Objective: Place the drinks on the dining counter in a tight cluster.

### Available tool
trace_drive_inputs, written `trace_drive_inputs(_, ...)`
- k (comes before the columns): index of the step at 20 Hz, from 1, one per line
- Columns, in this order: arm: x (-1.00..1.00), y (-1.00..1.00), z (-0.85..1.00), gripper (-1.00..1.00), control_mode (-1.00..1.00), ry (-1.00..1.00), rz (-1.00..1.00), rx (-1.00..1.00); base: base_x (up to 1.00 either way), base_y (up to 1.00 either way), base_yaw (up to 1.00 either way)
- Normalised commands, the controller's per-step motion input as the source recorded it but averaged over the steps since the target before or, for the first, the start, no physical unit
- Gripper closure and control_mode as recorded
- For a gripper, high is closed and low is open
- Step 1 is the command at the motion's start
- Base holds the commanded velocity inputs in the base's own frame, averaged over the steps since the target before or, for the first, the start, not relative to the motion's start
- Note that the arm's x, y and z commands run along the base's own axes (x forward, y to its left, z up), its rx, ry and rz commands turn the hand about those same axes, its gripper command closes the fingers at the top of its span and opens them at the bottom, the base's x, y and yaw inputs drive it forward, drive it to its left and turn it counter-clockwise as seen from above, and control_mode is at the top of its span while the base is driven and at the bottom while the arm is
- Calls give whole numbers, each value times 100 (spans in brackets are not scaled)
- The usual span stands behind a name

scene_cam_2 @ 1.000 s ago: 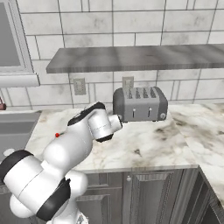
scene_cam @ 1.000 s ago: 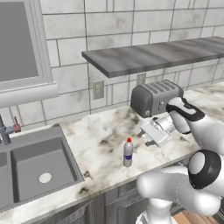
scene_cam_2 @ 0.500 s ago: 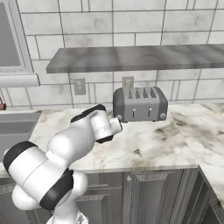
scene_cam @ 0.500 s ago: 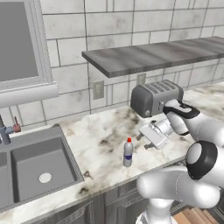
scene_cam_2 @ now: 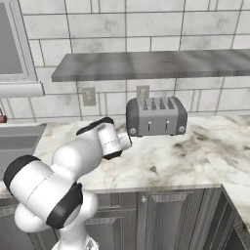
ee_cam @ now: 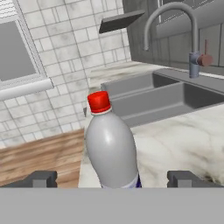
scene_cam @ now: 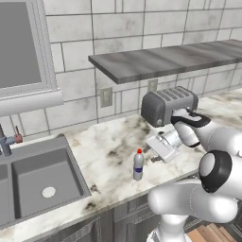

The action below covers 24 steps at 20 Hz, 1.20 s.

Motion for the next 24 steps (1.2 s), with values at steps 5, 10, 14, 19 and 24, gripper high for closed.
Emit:
trace_drive_inputs(5, 0, 16, -5, -100, -100, 0, 0, 0, 0, 0, 0)
trace_drive_inputs(10, -2, 4, -10, -100, -100, 1, 0, 0, 0, 0, 0)
trace_drive_inputs(14, -4, 1, -8, -100, -100, 1, 0, 0, 0, 0, 0)
trace_drive_inputs(19, -3, 5, -8, -100, -100, 0, 0, 0, 0, 0, 0)
trace_drive_inputs(24, -7, 12, -6, -100, -100, 0, 0, 0, 0, 0, 0)
